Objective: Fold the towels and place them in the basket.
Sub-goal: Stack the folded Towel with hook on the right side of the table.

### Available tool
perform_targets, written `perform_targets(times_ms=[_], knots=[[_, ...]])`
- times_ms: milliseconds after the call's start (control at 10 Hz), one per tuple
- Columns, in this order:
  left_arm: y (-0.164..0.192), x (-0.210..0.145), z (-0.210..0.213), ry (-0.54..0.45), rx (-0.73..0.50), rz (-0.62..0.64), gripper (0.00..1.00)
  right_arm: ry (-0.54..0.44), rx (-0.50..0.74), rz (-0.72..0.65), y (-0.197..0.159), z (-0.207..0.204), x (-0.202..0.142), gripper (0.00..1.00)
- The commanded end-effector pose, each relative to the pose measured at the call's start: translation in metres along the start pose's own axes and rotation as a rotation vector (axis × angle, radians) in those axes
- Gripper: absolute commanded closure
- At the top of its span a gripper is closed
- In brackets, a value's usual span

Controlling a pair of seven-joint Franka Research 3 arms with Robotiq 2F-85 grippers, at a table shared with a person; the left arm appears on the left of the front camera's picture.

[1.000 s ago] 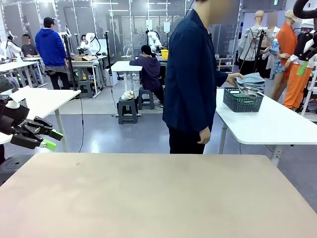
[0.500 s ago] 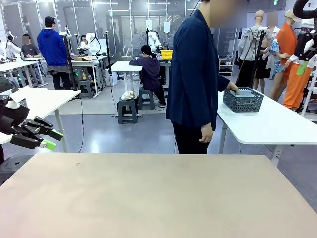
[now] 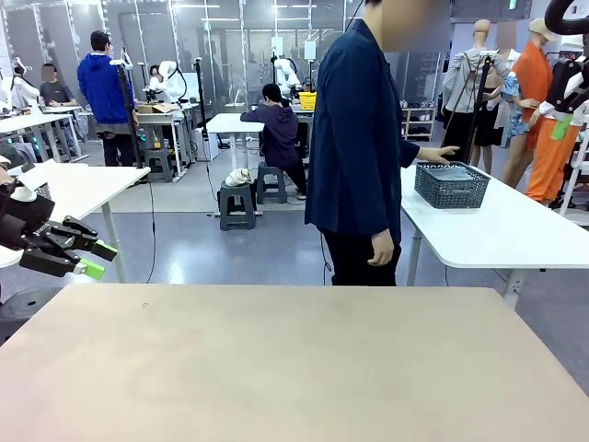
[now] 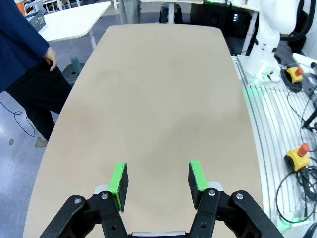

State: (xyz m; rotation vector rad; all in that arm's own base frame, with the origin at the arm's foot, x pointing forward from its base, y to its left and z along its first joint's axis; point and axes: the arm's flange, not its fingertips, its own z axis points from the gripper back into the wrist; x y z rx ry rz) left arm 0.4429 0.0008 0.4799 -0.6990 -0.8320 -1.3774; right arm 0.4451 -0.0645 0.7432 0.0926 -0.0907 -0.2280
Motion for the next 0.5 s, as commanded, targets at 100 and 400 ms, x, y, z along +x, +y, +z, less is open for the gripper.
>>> perform_targets(times_ms=[100, 400], knots=[[-0.0007, 0.0012, 0.0006, -0.018, -0.004, -0.005, 0.37, -0.002, 0.019, 0.012, -0.0005, 0.0006, 0.0006, 0.19], [-0.0007, 0.0012, 0.0006, -0.018, -0.004, -0.005, 0.37, -0.002, 0.019, 0.012, -0.0005, 0.0006, 0.0006, 0.19]])
